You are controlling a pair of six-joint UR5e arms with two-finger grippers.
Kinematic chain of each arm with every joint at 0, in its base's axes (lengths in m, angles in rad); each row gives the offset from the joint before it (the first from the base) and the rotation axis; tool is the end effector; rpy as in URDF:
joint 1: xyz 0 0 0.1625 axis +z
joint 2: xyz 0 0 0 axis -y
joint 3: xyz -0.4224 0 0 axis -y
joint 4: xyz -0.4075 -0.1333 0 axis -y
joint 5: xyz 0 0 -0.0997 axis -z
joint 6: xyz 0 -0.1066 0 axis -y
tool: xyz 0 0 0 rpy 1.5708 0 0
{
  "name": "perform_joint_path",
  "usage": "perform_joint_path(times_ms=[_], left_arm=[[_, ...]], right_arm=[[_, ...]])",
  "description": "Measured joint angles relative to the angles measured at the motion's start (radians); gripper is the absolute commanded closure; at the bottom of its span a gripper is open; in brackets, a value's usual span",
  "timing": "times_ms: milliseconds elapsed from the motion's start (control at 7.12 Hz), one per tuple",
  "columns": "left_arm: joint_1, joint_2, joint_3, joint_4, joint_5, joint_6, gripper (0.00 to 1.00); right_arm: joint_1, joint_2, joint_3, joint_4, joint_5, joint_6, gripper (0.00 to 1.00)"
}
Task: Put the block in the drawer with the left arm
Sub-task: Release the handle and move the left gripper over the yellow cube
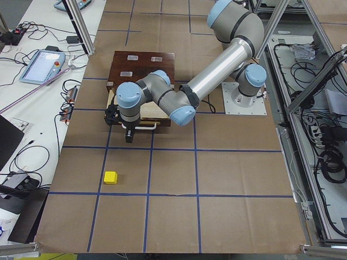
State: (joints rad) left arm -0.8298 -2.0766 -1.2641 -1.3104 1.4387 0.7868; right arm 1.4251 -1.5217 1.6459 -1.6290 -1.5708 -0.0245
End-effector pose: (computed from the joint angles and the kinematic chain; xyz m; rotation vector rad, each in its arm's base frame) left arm 0.3706 -0.6234 0.3520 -0.0768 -3.0806 0.2092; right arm 0.0567 -0.5314 0.4210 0.1898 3.1285 0.1031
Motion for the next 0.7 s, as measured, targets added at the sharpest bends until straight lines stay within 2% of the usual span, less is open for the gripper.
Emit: perform_joint_path(times_ms=[281,702], left_arm=[[0.008,-0.077,0.133,-0.041,0.008,0.001,0.01],[0.014,-0.24,0.383,-0.114,0.008,0.002,0.01]], right_arm=[[0.0,0.0,0.0,0.0,0.0,0.0,0.0],[0.0,0.0,0.0,0.0,0.0,0.0,0.0]])
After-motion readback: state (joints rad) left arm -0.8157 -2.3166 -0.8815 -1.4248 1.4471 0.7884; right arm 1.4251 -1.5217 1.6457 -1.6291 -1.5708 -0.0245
